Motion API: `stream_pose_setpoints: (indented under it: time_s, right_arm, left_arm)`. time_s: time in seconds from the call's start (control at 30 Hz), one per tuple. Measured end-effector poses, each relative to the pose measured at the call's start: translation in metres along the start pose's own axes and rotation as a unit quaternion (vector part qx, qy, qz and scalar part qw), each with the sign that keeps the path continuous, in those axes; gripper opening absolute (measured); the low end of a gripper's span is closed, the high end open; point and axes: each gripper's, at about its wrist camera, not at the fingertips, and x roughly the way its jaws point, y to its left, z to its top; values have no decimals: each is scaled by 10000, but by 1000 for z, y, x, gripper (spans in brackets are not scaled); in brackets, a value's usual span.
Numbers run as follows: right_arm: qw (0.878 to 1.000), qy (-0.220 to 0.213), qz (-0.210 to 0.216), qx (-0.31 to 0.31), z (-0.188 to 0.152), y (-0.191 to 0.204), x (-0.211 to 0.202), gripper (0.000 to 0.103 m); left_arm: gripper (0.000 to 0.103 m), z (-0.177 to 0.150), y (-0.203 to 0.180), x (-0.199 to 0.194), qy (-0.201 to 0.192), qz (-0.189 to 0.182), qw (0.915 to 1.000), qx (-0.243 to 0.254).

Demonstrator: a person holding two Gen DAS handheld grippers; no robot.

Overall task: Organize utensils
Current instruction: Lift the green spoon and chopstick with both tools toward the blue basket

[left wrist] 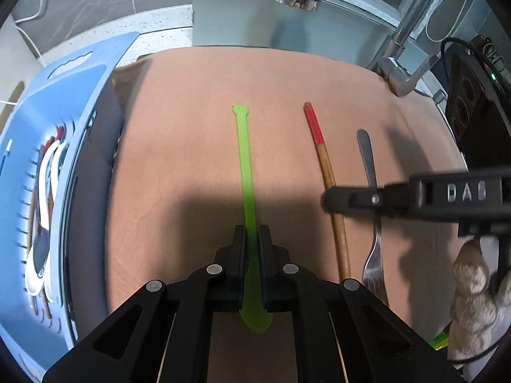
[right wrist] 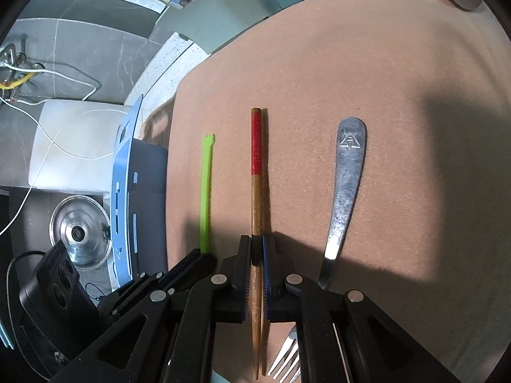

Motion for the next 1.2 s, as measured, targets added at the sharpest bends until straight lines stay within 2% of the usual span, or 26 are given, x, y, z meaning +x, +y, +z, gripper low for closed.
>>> stream_pose_setpoints:
  time_s: [0.1, 0.23, 0.33, 0.53, 0.93, 1.2]
  right_arm:
    - [10000, -23, -6, 25, 1, -2, -1, 6]
    - [10000, -55, -33, 3, 4, -3, -1, 6]
    - [10000, -65, -35, -4, 5, -3, 0, 6]
    - [10000, -89, 9, 35, 5, -7, -3, 6]
    - [9996, -182, 232, -2, 4, 8, -19, 6]
    - [9982, -245, 529, -162, 7, 46, -26, 6]
  left_arm:
    - [12, 12, 3, 6, 50, 119, 9999, -35]
    - [10, 24, -4, 10, 99, 238, 9989, 386]
    - [6, 26, 1, 8, 129, 115, 9994, 291]
    - [6, 21, 11, -3, 68, -174, 9998, -34]
    - [6, 24, 12, -35, -292, -325, 9990, -61]
    - [6, 29, 40, -69, -631, -346, 9973, -167]
